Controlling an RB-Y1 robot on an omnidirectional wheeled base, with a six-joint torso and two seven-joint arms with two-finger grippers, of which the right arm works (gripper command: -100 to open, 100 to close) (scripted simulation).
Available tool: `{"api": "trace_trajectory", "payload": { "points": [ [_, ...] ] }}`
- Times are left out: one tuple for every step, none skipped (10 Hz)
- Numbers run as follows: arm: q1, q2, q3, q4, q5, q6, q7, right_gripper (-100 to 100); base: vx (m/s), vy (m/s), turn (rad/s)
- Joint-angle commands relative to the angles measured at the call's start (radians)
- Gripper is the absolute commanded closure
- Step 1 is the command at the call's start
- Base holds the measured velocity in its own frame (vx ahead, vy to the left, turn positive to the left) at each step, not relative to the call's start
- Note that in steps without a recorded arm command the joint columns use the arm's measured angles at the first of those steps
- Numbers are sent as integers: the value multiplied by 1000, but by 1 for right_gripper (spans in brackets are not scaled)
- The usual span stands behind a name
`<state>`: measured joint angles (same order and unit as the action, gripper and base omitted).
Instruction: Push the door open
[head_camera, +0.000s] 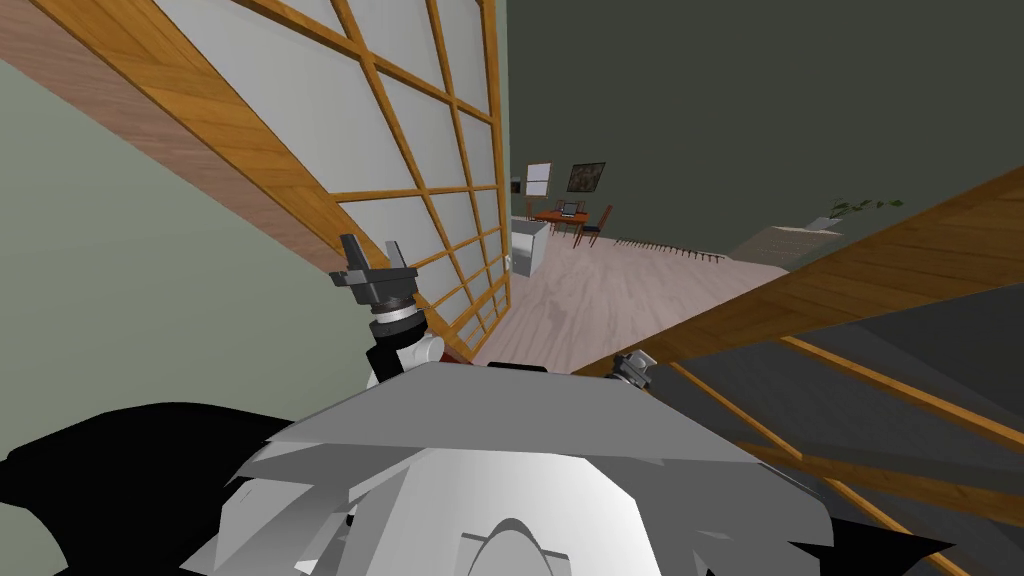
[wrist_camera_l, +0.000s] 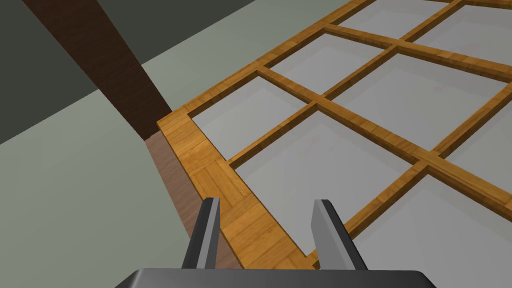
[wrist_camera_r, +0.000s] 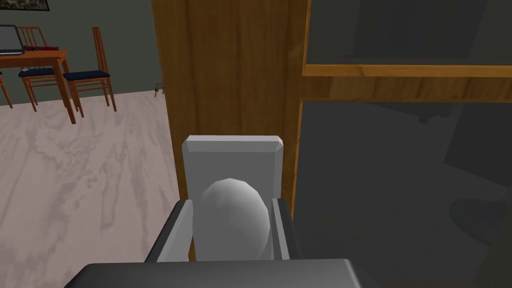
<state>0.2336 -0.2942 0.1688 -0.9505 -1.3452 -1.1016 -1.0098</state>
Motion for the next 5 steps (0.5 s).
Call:
{"api": "trace_trajectory", "payload": {
  "points": [
    [-11, 17, -40, 6, 26, 6, 1, 100, 28, -38, 19],
    [-17, 26, -63, 10, 40, 9, 2, 100, 38, -59, 26],
    [-24, 36, -88, 14, 57, 13, 3, 100, 40, -65, 20],
    [-32, 48, -116, 19, 75, 17, 4, 100, 46, -64, 26],
    [-41, 61, -143, 24, 95, 22, 5, 100, 43, -73, 20]
  ]
}}
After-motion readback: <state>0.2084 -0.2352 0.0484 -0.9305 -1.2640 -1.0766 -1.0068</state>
